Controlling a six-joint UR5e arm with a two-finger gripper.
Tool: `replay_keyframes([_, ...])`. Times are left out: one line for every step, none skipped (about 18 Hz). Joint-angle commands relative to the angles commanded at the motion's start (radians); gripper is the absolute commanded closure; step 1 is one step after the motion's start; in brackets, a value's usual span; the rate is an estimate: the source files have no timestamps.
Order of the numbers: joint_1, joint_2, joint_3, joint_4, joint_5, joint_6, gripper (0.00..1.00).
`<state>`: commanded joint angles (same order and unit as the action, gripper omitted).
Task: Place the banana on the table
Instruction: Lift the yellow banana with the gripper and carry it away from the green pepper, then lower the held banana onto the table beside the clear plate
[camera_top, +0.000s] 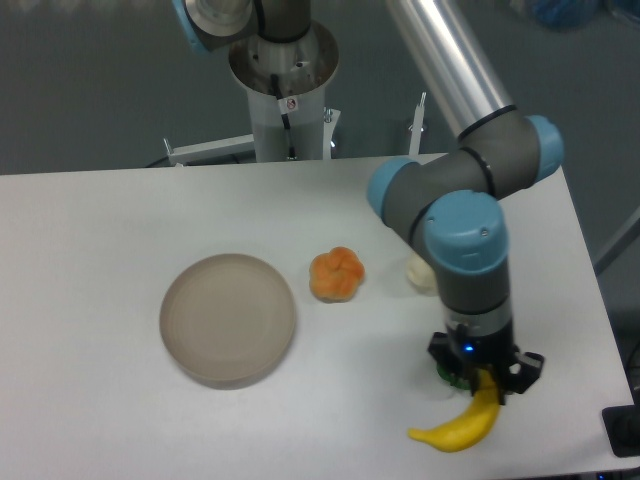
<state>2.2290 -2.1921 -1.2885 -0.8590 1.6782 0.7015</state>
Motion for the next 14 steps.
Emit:
replay_keyframes([-0.011, -0.003, -0.008, 0.0, 0.008, -0.045, 0.61])
replay_keyframes([-0.025, -0.005, -0.018, 0.0, 0.011, -0.083, 0.61])
replay_keyframes([-0.034, -0.005, -0.037, 0.0, 0.012, -0.115, 0.61])
replay_keyframes([-0.041, -0.005, -0.051, 0.002, 0.012, -0.137, 0.61])
replay_keyframes([-0.049, -0.008, -0.055, 0.002, 0.014, -0.155, 0.61])
replay_keyframes([-0.057, -0.011, -0.058, 0.0, 0.014, -0.171, 0.61])
replay_keyframes([-0.061, -0.012, -0.067, 0.0, 0.014, -0.184, 0.61])
replay_keyframes([-0.066, -0.009, -0.092, 0.002, 0.014, -0.191, 0.61])
replay_keyframes([-0.066, -0.006, -0.124, 0.003, 0.014, -0.191, 0.61])
replay_keyframes([-0.066, -0.003, -0.147, 0.005, 0.012, -0.191, 0.61])
replay_keyframes([-0.066, 0.002, -0.169, 0.011, 0.011, -0.182, 0.61])
replay_keyframes([-0.066, 0.003, -0.184, 0.021, 0.009, -0.177, 0.61])
replay_keyframes([-0.068, 0.003, -0.193, 0.023, 0.009, -0.174, 0.61])
replay_keyframes([-0.071, -0.001, -0.195, 0.023, 0.009, -0.174, 0.61])
